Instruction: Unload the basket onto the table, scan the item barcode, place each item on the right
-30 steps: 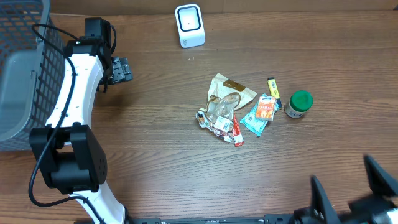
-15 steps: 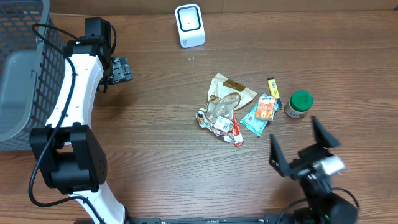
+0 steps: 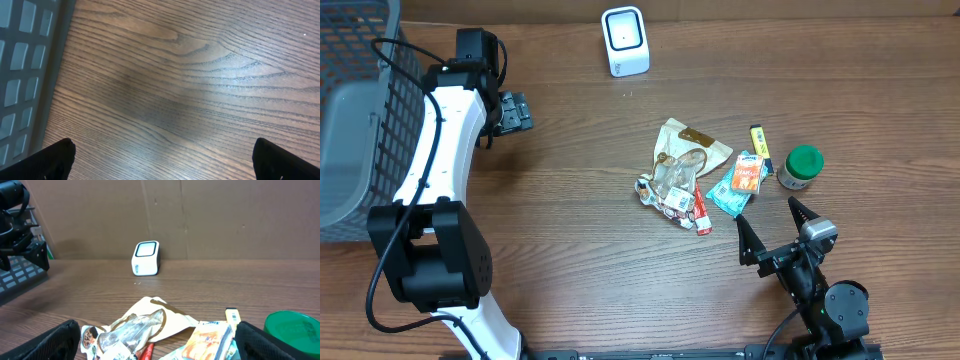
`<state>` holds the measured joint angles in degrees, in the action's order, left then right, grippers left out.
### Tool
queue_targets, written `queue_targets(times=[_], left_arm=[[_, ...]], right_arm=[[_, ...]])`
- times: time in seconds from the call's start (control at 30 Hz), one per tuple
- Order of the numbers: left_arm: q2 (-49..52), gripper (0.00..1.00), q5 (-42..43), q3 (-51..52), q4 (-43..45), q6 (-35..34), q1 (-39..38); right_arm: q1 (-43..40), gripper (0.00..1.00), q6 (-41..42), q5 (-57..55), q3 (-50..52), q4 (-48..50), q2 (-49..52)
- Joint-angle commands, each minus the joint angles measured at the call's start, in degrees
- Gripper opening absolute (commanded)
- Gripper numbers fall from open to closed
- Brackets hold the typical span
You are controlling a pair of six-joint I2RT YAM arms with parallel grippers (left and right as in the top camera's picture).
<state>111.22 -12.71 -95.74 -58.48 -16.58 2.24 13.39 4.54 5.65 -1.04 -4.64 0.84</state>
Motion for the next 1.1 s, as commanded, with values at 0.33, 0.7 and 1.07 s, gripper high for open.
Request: queue_targets(times=[0.33, 0.7, 1.07], left_arm=[[0.0, 1.0, -0.8, -1.0, 0.1, -0.2, -0.7], [0.0, 1.0, -0.8, -1.0, 0.1, -0.2, -0.7], [-6.9, 1.0, -0.8, -1.0, 0.1, -0.2, -2.1]], right_arm=[[-0.4, 1.0, 0.6, -0.7, 0.6, 0.2, -0.3], [-0.4, 1.0, 0.6, -0.7, 0.6, 0.2, -0.3], [-0.4, 1.0, 0.6, -0.7, 0.6, 0.2, -0.3]])
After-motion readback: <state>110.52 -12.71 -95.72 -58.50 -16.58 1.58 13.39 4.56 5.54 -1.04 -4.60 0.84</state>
